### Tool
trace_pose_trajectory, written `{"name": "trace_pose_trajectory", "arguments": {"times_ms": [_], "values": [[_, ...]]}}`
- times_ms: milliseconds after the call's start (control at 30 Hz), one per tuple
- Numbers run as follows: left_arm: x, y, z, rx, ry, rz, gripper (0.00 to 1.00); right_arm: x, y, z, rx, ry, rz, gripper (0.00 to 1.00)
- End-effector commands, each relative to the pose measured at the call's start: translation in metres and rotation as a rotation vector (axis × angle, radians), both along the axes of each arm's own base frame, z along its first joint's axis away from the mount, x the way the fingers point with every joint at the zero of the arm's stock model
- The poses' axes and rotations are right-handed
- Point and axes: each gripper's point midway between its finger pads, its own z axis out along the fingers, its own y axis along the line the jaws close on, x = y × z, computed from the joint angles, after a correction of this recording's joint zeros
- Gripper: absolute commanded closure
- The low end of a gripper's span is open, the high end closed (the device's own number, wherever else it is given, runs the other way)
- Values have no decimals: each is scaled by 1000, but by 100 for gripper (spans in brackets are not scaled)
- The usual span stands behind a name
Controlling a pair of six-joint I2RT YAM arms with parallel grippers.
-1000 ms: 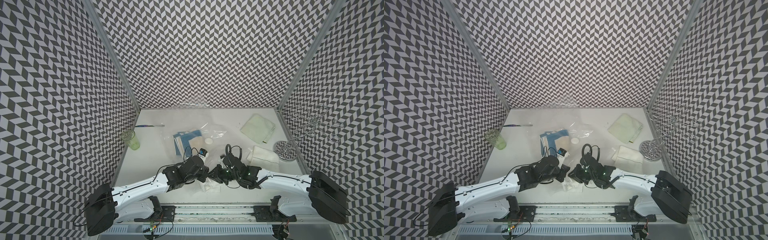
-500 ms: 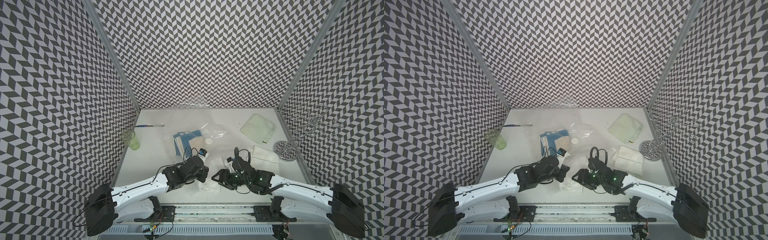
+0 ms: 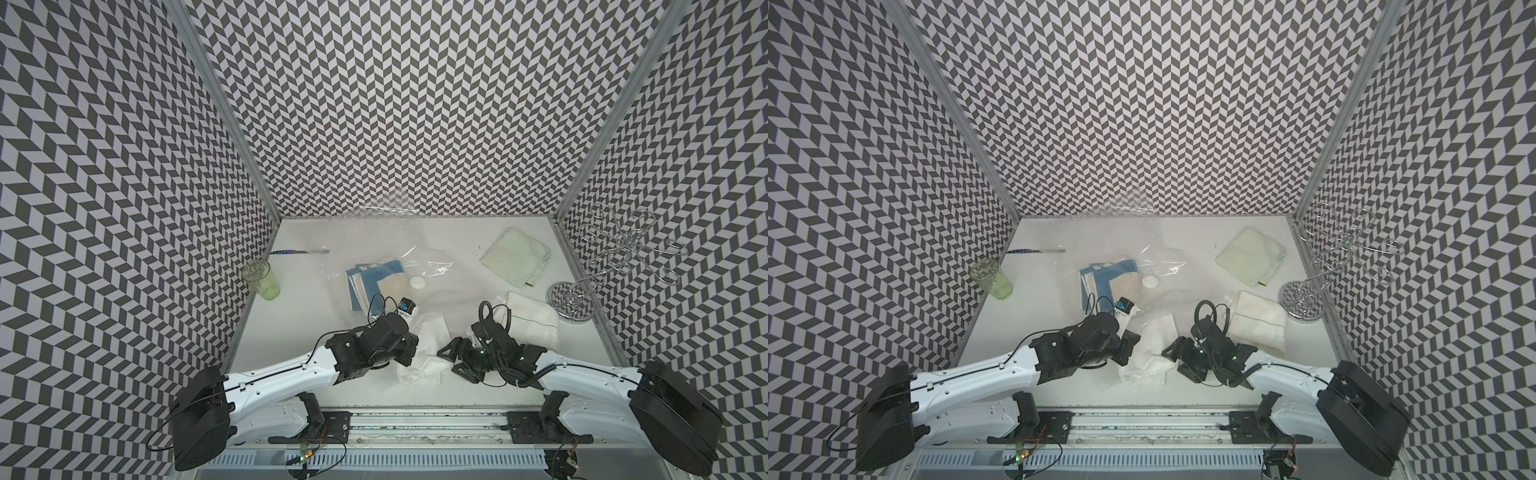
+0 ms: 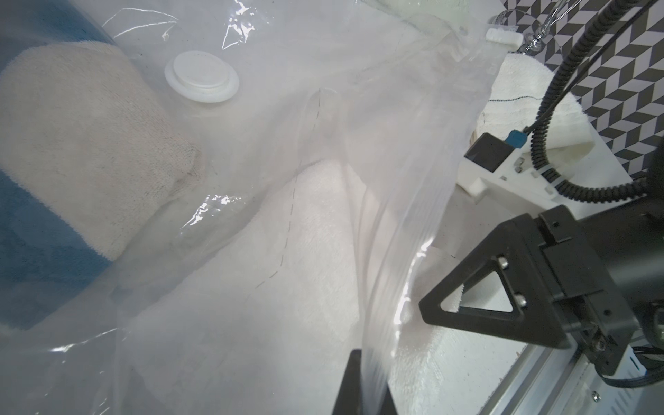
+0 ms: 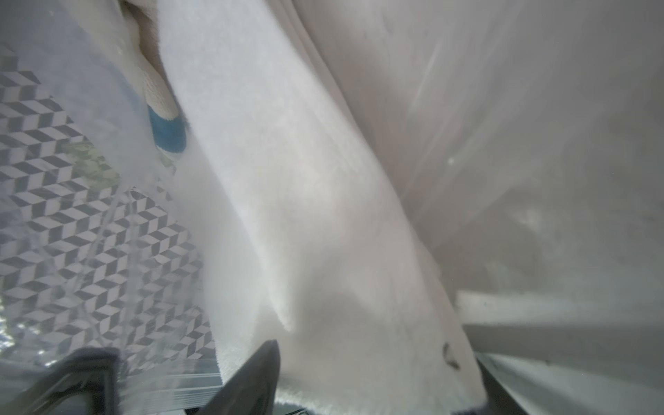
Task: Place the folded towel into the vacuum bag
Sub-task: Place the towel in the vacuum bag.
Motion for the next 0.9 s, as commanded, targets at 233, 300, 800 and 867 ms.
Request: {"name": "trace_pose_trajectory", "arguments": {"times_ms": [233, 300, 800, 867], "values": [[-2, -7, 5, -26, -11, -19, 96, 21, 49, 100, 241, -168, 53, 89], [-2, -7, 4, -19, -11, -21, 96, 19, 62, 124, 350, -169, 71, 94], [2, -7, 6, -10, -22, -14, 96, -31, 26, 13, 99, 8, 107, 75], [0, -9, 7, -18, -18, -21, 96, -30, 24, 8, 44, -5, 131, 58]]}}
